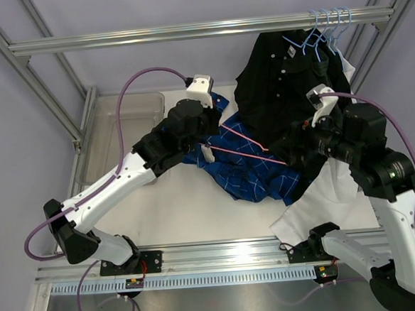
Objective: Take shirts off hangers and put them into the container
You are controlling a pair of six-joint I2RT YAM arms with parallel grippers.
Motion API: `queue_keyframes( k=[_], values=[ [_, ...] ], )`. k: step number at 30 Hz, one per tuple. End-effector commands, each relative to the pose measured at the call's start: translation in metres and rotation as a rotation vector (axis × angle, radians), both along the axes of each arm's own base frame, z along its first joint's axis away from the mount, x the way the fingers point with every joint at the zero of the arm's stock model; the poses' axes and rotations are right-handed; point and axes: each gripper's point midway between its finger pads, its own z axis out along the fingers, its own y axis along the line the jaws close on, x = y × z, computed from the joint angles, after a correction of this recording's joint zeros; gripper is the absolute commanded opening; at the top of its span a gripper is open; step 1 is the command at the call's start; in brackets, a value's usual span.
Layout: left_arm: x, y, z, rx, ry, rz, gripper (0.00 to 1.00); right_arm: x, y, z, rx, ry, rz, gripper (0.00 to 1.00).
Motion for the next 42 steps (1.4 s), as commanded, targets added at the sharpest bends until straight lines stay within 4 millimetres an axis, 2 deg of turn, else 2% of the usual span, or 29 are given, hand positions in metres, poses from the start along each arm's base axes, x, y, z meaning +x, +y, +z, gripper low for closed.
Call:
queue_keyframes(
  k=[1,6,10,11,14,15,18,19,22,23,26,27,31,35,37,40,41,42],
  values=[
    [-0.005,-0.020,0.044,-0.082,-0.091,-0.049,0.00,0.007,0.026,-0.012,-0.005,0.016,0.186,0.87],
    [-0.009,-0.039,0.050,-0.090,-0.098,-0.079,0.00,0.012,0.054,-0.030,-0.003,0.092,0.293,0.81],
    [-0.007,-0.042,0.054,-0.097,-0.101,-0.067,0.00,0.015,0.066,-0.048,-0.029,0.137,0.317,0.68],
    [-0.008,-0.041,0.056,-0.098,-0.104,-0.066,0.00,0.016,0.068,-0.049,-0.026,0.134,0.318,0.57],
    [-0.008,-0.038,0.056,-0.093,-0.108,-0.059,0.00,0.016,0.069,-0.053,-0.027,0.126,0.317,0.36],
    [-0.009,-0.038,0.056,-0.094,-0.107,-0.059,0.00,0.016,0.069,-0.054,-0.029,0.122,0.314,0.21],
    [-0.013,-0.034,0.054,-0.099,-0.100,-0.065,0.02,0.014,0.064,-0.054,-0.039,0.118,0.293,0.00],
    [-0.014,-0.034,0.052,-0.098,-0.097,-0.067,0.06,0.013,0.062,-0.053,-0.043,0.113,0.282,0.00],
    [-0.020,-0.025,0.055,-0.103,-0.102,-0.068,0.33,0.005,0.057,-0.053,-0.050,0.118,0.283,0.00],
    [-0.023,-0.020,0.058,-0.108,-0.106,-0.067,0.52,0.001,0.056,-0.053,-0.052,0.126,0.285,0.00],
    [-0.028,-0.009,0.060,-0.106,-0.108,-0.055,0.81,-0.009,0.050,-0.054,-0.058,0.139,0.282,0.00],
    [-0.031,-0.003,0.063,-0.112,-0.112,-0.050,0.97,-0.015,0.047,-0.051,-0.055,0.130,0.279,0.00],
    [-0.042,0.014,0.064,-0.107,-0.105,-0.040,0.99,-0.032,0.029,-0.052,-0.092,0.144,0.228,0.00],
    [-0.056,0.032,0.064,-0.128,-0.090,-0.040,0.99,-0.035,0.011,-0.055,-0.154,0.161,0.157,0.00],
    [-0.068,0.042,0.067,-0.143,-0.085,-0.060,0.99,-0.030,0.004,-0.050,-0.171,0.145,0.106,0.00],
    [-0.080,0.054,0.063,-0.153,-0.072,-0.074,0.99,-0.029,0.002,-0.036,-0.160,0.124,0.089,0.00],
    [-0.086,0.064,0.059,-0.156,-0.071,-0.066,0.99,-0.031,0.002,-0.031,-0.163,0.126,0.092,0.00],
    [-0.088,0.071,0.053,-0.141,-0.062,-0.052,0.99,-0.033,0.001,-0.015,-0.154,0.099,0.092,0.00]
  ],
)
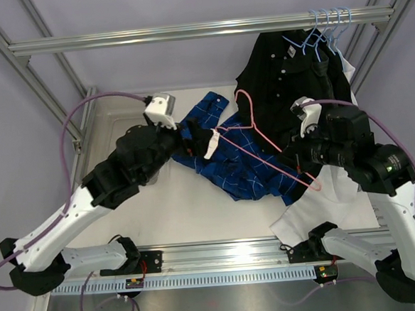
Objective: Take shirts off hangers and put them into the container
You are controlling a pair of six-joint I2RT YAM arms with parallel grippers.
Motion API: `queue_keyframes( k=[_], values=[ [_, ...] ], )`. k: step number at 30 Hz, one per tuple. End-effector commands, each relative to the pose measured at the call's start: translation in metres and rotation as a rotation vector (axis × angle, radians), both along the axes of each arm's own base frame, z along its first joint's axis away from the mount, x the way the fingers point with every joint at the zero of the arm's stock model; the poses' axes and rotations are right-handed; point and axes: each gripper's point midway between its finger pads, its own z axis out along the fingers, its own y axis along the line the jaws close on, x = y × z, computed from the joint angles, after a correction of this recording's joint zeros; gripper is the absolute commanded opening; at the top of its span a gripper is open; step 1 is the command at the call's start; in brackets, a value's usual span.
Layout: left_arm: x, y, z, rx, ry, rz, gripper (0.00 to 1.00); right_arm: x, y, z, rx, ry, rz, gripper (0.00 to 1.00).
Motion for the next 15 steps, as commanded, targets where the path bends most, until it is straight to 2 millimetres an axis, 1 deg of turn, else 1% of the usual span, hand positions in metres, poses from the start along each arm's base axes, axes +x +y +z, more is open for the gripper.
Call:
queue_keyframes(
  k=[1,2,3,4,5,6,8,9,10,13,15],
  values=[
    [-0.008,0.042,0.004,-0.021,-0.015,0.099,0.99,-0.009,-0.017,0.024,-0.073,-0.046,-0.005,0.00],
    [-0.011,0.054,-0.005,-0.011,-0.007,0.125,0.99,-0.010,-0.019,0.029,-0.077,-0.051,-0.009,0.00],
    [-0.011,0.063,-0.014,0.009,0.004,0.159,0.99,-0.013,-0.019,0.041,-0.065,-0.073,-0.005,0.00],
    [-0.012,0.068,-0.020,0.015,0.010,0.174,0.99,-0.016,-0.021,0.044,-0.066,-0.074,-0.007,0.00],
    [-0.015,0.076,-0.029,0.017,0.024,0.188,0.99,-0.018,-0.022,0.054,-0.047,-0.099,-0.014,0.00],
    [-0.016,0.079,-0.036,0.026,0.033,0.195,0.99,-0.019,-0.022,0.059,-0.039,-0.108,-0.020,0.00],
    [-0.019,0.082,-0.044,0.018,0.049,0.198,0.99,-0.022,-0.020,0.070,-0.014,-0.136,-0.005,0.00],
    [-0.021,0.082,-0.051,0.023,0.057,0.190,0.99,-0.026,-0.018,0.083,0.020,-0.166,0.012,0.00],
    [-0.022,0.082,-0.054,0.021,0.061,0.188,0.99,-0.027,-0.013,0.093,0.062,-0.183,0.017,0.00],
    [-0.023,0.081,-0.061,0.016,0.072,0.184,0.99,-0.035,-0.003,0.117,0.155,-0.244,0.062,0.00],
    [-0.023,0.079,-0.063,0.017,0.074,0.176,0.99,-0.031,-0.003,0.118,0.165,-0.256,0.045,0.00]
  ],
)
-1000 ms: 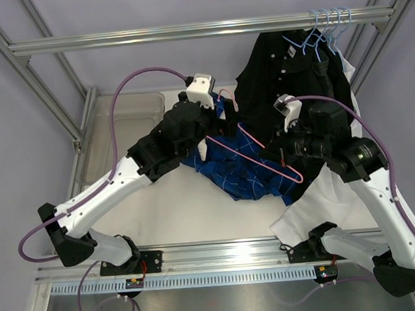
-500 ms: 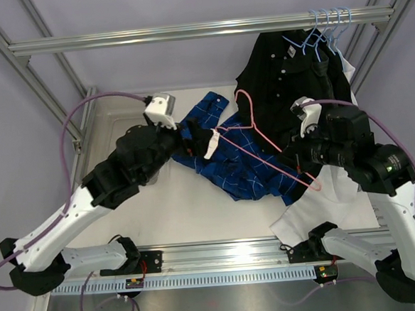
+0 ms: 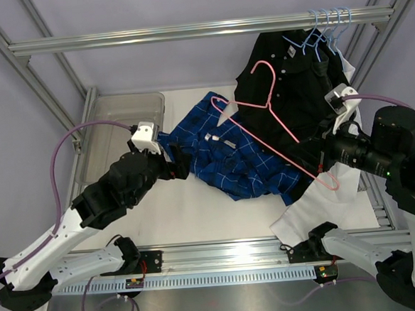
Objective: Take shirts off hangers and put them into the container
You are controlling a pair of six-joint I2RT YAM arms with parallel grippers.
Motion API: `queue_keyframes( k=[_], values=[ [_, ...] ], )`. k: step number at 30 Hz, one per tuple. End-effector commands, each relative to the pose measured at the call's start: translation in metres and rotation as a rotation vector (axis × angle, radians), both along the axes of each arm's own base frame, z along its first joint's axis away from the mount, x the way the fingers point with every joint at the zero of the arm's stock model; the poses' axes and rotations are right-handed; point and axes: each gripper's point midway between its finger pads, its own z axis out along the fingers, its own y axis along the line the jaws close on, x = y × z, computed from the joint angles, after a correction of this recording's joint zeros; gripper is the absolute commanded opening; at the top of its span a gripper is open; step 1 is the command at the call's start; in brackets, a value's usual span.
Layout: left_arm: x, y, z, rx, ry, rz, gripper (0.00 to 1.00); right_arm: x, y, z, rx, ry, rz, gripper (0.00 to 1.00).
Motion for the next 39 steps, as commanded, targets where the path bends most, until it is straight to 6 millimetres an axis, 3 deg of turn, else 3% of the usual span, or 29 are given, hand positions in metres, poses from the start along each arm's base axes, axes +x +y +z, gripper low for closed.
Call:
queue_keyframes(
  k=[1,6,13,17,25,31,35,39],
  values=[
    [0.003,-0.001,0.007,-0.052,-0.015,0.019,0.99,0.001,0.008,0.025,0.061,-0.103,0.042,0.00],
    [0.003,-0.005,-0.006,-0.029,0.009,0.008,0.99,0.046,-0.013,0.010,0.000,-0.112,-0.182,0.00],
    [-0.005,0.003,-0.035,0.019,0.096,0.027,0.99,0.112,-0.027,0.027,0.020,-0.184,-0.436,0.00],
    [-0.011,0.013,-0.050,0.042,0.138,0.052,0.99,0.144,-0.028,0.039,0.017,-0.197,-0.510,0.00],
    [-0.026,0.030,-0.071,0.037,0.180,0.059,0.99,0.214,-0.025,0.022,-0.001,-0.147,-0.554,0.00],
    [-0.032,0.031,-0.082,0.044,0.218,0.049,0.99,0.231,-0.019,-0.009,-0.025,-0.079,-0.530,0.00],
    [-0.031,0.016,-0.089,0.031,0.234,0.007,0.99,0.227,-0.019,-0.038,-0.048,-0.026,-0.521,0.00],
    [-0.027,-0.005,-0.094,0.041,0.265,-0.038,0.99,0.219,-0.023,-0.048,-0.048,-0.020,-0.532,0.00]
  ],
)
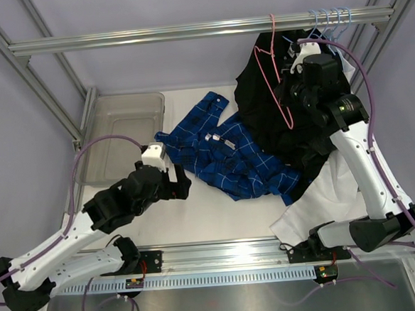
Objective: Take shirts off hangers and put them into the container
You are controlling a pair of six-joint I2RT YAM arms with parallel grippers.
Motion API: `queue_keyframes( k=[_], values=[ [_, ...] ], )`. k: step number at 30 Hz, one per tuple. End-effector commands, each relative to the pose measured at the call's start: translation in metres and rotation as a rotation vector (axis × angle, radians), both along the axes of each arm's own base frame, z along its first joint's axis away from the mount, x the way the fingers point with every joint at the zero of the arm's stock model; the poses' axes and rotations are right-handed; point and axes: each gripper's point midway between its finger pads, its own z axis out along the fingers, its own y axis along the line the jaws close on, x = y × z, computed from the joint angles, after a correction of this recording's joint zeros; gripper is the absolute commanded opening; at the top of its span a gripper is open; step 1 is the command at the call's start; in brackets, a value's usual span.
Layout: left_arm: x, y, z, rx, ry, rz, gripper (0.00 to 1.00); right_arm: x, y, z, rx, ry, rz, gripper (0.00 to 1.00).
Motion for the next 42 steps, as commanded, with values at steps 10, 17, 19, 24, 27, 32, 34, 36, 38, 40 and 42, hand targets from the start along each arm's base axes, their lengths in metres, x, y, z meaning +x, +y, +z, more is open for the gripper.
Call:
queue_keyframes(
  k=[10,17,19,24,27,32,34,36,38,40,42],
  values=[
    [0.047,-0.080,-0.007,-0.048,0.040,0.001,0.99,-0.033,-0.003,0.010,0.042,-0.048,0.042,0.78],
    [0.092,-0.108,-0.029,0.020,0.016,0.117,0.99,-0.100,-0.014,0.006,0.071,-0.054,0.089,0.99],
    [0.105,-0.119,-0.030,0.023,-0.008,0.128,0.99,-0.115,-0.016,-0.005,0.079,-0.041,0.098,1.00],
    [0.144,-0.140,-0.062,0.085,-0.006,0.193,0.99,-0.162,-0.025,-0.003,0.103,-0.113,0.136,0.99],
    [0.167,-0.149,-0.091,0.128,0.027,0.226,0.99,-0.181,-0.030,-0.005,0.092,-0.142,0.151,0.99],
    [0.183,-0.153,-0.147,0.230,0.141,0.234,0.99,-0.201,-0.032,-0.016,0.081,-0.134,0.188,1.00],
    [0.182,-0.153,-0.172,0.258,0.189,0.242,0.99,-0.205,-0.030,-0.021,0.086,-0.123,0.201,0.99],
    [0.177,-0.155,-0.188,0.261,0.232,0.236,0.98,-0.209,-0.028,-0.023,0.096,-0.125,0.216,0.99],
    [0.168,-0.153,-0.210,0.286,0.286,0.225,0.78,-0.212,-0.026,-0.027,0.101,-0.125,0.236,0.99],
    [0.158,-0.147,-0.228,0.302,0.328,0.229,0.34,-0.213,-0.024,-0.031,0.097,-0.117,0.252,0.99],
    [0.150,-0.145,-0.235,0.304,0.360,0.217,0.10,-0.213,-0.023,-0.033,0.086,-0.114,0.263,1.00]
  ],
)
